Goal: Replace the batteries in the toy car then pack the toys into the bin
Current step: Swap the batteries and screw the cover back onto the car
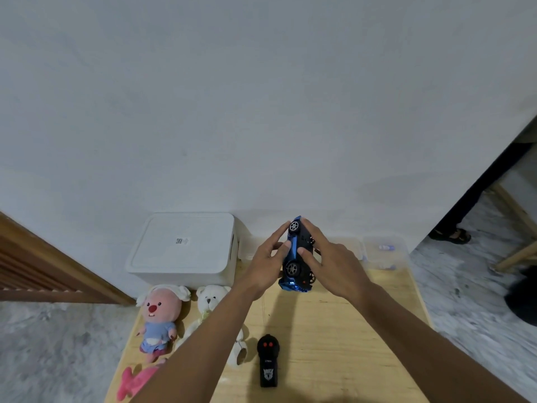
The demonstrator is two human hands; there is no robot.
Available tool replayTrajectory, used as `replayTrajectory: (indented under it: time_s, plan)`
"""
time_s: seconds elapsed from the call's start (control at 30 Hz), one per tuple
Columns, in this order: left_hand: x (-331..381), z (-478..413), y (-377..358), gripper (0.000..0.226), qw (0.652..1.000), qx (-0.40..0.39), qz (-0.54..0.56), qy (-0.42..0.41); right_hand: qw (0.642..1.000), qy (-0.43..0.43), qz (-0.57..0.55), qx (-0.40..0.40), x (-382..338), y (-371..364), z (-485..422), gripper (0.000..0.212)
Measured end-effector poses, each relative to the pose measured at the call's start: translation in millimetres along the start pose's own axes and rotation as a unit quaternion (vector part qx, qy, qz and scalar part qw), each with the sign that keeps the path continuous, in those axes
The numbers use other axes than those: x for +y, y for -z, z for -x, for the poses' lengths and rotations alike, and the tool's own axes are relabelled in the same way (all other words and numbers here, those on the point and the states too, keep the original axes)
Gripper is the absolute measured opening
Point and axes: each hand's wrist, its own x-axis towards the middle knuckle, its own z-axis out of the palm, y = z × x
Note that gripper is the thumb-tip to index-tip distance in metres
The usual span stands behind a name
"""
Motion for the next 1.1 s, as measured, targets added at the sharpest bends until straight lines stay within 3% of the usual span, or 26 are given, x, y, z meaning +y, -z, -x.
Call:
replayTrajectory:
  time_s: [0.27, 0.47, 0.73, 0.97, 1.1]
  plan:
    - [6, 0, -1, 0.042, 0.999, -0.024, -0.048, 0.010, 0.998, 0.000, -0.020, -0.057, 3, -1, 5, 0.063]
    - [2, 5, 3, 0.041, 0.993, -0.048, -0.105, 0.026, 0.986, -0.017, -0.160, -0.047, 15, 0, 7, 0.061]
    - [-23, 7, -14, 0.045, 0.998, -0.055, -0.015, 0.040, 0.975, -0.046, -0.212, -0.045, 34, -14, 21, 0.068]
    - [-63, -4, -29, 0.050, 0.995, -0.020, -0.057, 0.075, 0.996, -0.079, -0.031, -0.040, 59, -40, 34, 0.057]
    - [-86, -6, -42, 0.046, 0.992, -0.022, -0.062, 0.109, 0.992, -0.091, -0.020, -0.088, 72, -49, 39, 0.058]
